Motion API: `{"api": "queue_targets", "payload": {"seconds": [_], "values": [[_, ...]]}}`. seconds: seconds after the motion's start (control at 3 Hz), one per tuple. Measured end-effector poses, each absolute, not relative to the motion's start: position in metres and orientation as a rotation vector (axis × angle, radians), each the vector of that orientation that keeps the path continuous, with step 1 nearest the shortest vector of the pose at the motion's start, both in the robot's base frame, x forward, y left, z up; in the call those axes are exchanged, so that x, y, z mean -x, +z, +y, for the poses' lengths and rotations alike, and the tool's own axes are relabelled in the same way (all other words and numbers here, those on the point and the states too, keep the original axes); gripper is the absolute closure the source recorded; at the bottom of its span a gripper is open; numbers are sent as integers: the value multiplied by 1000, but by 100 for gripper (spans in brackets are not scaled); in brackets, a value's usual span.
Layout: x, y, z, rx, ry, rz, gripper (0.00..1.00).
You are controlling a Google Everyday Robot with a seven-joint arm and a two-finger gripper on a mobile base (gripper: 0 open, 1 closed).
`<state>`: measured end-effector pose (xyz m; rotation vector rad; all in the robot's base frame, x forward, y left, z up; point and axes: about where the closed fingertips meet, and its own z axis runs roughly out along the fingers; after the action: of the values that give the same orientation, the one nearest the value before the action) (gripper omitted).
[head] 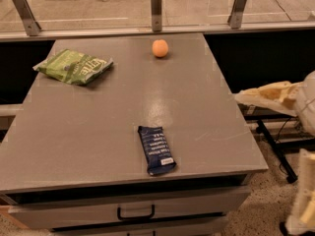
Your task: Move rxbar blueberry near green jalapeno chip bag
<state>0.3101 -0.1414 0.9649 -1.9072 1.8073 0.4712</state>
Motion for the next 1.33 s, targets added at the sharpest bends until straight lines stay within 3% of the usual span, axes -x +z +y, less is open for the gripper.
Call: {"api": "queue_targets", "payload": {"seconds": [0.67,1.33], "values": [[-352,917,-69,1759,467,1777,0],[-373,921,-67,1700,397,1763,0]]}}
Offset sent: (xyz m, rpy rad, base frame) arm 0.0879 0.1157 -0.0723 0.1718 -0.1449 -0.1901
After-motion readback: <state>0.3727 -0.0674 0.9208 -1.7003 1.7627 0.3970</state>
